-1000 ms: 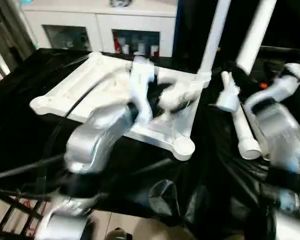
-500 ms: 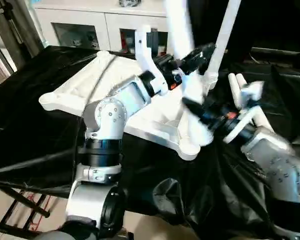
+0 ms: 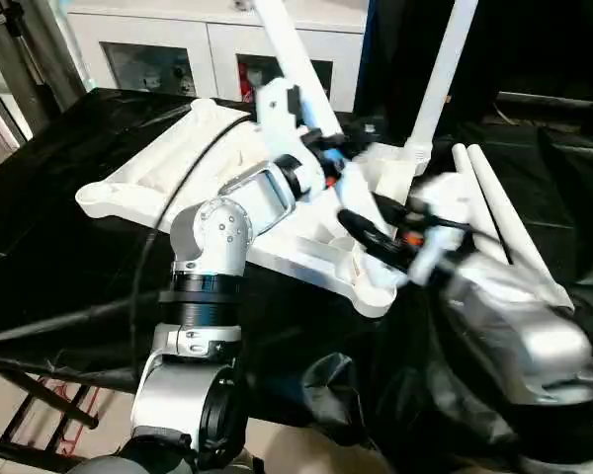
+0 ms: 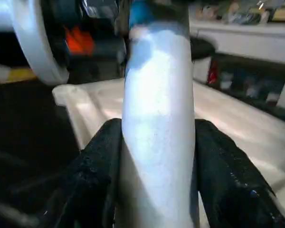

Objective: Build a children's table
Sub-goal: Pick table leg

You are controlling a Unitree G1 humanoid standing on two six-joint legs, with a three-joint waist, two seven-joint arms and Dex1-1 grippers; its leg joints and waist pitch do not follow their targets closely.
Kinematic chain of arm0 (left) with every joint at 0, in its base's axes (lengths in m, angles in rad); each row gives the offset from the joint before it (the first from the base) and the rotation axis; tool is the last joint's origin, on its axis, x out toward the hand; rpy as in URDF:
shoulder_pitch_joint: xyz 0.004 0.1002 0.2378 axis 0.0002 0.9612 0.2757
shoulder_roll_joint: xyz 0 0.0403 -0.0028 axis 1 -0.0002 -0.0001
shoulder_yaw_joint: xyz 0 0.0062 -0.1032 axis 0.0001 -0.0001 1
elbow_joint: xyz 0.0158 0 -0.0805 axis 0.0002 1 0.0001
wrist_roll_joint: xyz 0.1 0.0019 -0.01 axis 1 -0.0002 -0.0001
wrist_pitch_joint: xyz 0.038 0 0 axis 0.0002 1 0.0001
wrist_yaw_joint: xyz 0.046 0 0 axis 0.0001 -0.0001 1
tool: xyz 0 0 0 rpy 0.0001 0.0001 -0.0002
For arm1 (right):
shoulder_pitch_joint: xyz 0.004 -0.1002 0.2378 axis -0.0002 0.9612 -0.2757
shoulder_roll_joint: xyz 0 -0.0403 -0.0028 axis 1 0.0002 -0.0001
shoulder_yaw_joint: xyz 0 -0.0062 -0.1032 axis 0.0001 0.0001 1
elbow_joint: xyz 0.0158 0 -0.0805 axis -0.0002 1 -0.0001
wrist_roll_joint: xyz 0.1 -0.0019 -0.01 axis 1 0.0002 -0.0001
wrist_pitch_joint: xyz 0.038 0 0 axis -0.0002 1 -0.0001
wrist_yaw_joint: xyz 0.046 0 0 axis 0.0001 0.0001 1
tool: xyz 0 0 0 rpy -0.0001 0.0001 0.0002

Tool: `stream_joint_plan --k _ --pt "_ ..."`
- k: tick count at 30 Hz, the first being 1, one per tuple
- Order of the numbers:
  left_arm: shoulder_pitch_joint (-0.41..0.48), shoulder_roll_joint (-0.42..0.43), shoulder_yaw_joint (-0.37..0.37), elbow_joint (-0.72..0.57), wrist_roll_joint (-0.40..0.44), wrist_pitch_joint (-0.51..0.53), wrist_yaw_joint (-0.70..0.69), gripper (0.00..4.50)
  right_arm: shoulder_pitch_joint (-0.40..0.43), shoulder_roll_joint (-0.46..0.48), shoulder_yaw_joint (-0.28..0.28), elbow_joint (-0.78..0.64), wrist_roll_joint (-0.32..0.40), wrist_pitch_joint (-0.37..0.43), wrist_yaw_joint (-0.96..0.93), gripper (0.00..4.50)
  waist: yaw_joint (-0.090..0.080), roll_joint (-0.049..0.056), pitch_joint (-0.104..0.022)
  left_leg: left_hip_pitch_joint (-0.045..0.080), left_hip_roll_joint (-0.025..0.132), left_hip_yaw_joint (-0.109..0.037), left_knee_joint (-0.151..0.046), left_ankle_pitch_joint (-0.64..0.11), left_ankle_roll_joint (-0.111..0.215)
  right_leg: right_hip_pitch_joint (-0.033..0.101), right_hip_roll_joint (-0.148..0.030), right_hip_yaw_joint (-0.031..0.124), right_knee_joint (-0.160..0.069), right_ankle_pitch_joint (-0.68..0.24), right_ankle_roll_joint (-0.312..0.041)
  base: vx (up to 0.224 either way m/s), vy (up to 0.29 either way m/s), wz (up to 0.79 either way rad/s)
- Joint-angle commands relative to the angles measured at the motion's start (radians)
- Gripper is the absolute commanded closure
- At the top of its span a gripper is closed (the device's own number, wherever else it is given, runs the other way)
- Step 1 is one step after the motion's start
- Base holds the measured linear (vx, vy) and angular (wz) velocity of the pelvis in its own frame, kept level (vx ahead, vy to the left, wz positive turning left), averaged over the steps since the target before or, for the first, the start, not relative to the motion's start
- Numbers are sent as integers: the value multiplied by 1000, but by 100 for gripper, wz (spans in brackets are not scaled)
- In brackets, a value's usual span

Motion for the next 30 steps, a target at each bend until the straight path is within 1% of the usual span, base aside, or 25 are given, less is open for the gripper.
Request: stream_joint_plan --k 1,4,5,7,9,10,11,12,13,14,15,16,17,18,19,20,21,22,23,24,26,28,30 --pt "-8 -58 16 10 23 -26 65 129 -14 9 5 -14 -8 -24 -21 264 1 -20 -84 14 47 -24 -64 -135 36 55 -74 46 -76 -222 -131 0 0 0" --pt "-6 -63 25 11 23 -37 82 156 -17 15 8 -9 -14 -29 -28 264 2 -19 -83 14 47 -23 -65 -141 40 55 -75 45 -76 -215 -139 0 0 0" --pt "-5 -63 26 10 18 -37 79 156 -19 19 11 -5 -19 -35 -31 264 2 -20 -83 13 47 -23 -65 -144 39 57 -75 45 -77 -221 -137 0 0 0" --pt "-6 -62 27 11 15 -38 77 185 -21 23 15 0 -24 -43 -33 264 1 -18 -83 13 47 -23 -65 -147 37 56 -75 45 -78 -226 -133 0 0 0" --pt "-10 -55 25 14 5 -44 72 196 -21 26 23 -3 -28 -48 -29 264 1 -19 -84 13 46 -23 -65 -147 34 57 -75 46 -77 -225 -132 0 0 0" --pt "-10 -55 25 14 5 -44 72 196 -21 26 23 -3 -28 -48 -29 229 1 -19 -84 13 46 -23 -65 -147 34 57 -75 46 -77 -225 -132 0 0 0" --pt "-9 -51 21 13 1 -47 62 198 -19 31 17 -6 -12 -38 -24 208 1 -19 -83 13 46 -23 -65 -146 38 56 -75 46 -77 -222 -133 0 0 0" --pt "-12 -37 6 16 -7 -53 34 205 -20 38 5 -11 29 -13 -8 194 1 -16 -83 13 47 -24 -65 -149 39 56 -75 46 -78 -221 -134 0 0 0" --pt "-12 -36 4 16 -8 -54 32 217 -20 38 4 -12 33 -10 -7 192 1 -17 -84 14 47 -24 -65 -154 42 57 -75 45 -79 -218 -136 0 0 0" --pt "-15 -15 -19 19 -5 -54 -11 217 -21 32 -4 -21 69 20 18 192 1 -14 -84 14 48 -25 -65 -155 41 57 -76 46 -77 -217 -136 0 0 0" --pt "-13 17 -61 12 0 -49 -89 235 -25 19 -24 -36 123 78 44 174 2 -17 -83 16 45 -23 -66 -151 55 59 -73 46 -81 -223 -130 0 0 0" --pt "-11 39 -91 5 1 -43 -148 237 -26 6 -38 -47 158 116 64 160 4 -15 -85 16 48 -25 -65 -145 55 58 -74 47 -77 -216 -132 0 0 0" --pt "-7 83 -140 -14 -14 -17 -264 242 -30 -34 -65 -66 224 167 129 153 7 -10 -86 18 50 -25 -64 -135 56 55 -74 47 -75 -204 -135 0 0 0" --pt "-5 92 -149 -19 -18 -11 -285 249 -31 -44 -70 -69 239 182 143 149 9 -12 -86 18 51 -25 -66 -135 59 58 -73 47 -73 -198 -136 0 0 0" --pt "-2 115 -172 -32 -29 10 -336 257 -30 -73 -77 -77 270 209 185 149 10 -11 -86 16 51 -26 -64 -131 56 57 -74 47 -70 -187 -139 0 0 0" --pt "2 141 -198 -54 -45 34 -396 257 -28 -114 -82 -88 306 246 238 149 9 -12 -86 16 50 -25 -63 -125 55 60 -75 47 -70 -179 -147 0 0 0" --pt "4 156 -211 -68 -58 45 -436 262 -27 -143 -85 -91 330 277 273 148 11 -5 -86 16 53 -25 -62 -118 55 58 -77 48 -66 -164 -162 0 0 0" --pt "4 156 -211 -68 -58 45 -436 263 -27 -143 -85 -91 330 277 273 148 10 -6 -86 15 51 -24 -62 -119 55 59 -76 47 -67 -162 -167 0 0 0" --pt "5 171 -221 -92 -87 62 -493 264 -26 -178 -80 -89 334 288 310 148 9 -8 -86 14 50 -23 -60 -123 52 60 -78 46 -67 -158 -179 0 0 0" --pt "5 173 -221 -97 -95 65 -507 265 -25 -185 -77 -86 331 284 316 148 11 -8 -86 14 50 -22 -60 -126 49 61 -80 46 -68 -171 -186 0 0 0" --pt "4 172 -216 -100 -107 69 -522 265 -25 -191 -79 -85 341 293 320 148 8 -9 -84 14 51 -22 -60 -134 42 60 -79 45 -70 -187 -191 0 0 0" --pt "1 165 -202 -107 -139 83 -552 265 -25 -202 -82 -81 357 315 323 176 9 -11 -84 13 49 -22 -60 -145 38 62 -81 45 -72 -216 -187 0 0 0" --pt "-1 162 -194 -104 -155 84 -569 266 -27 -212 -77 -78 363 331 321 198 7 -11 -82 15 49 -22 -62 -155 32 61 -79 44 -78 -258 -167 0 0 0"
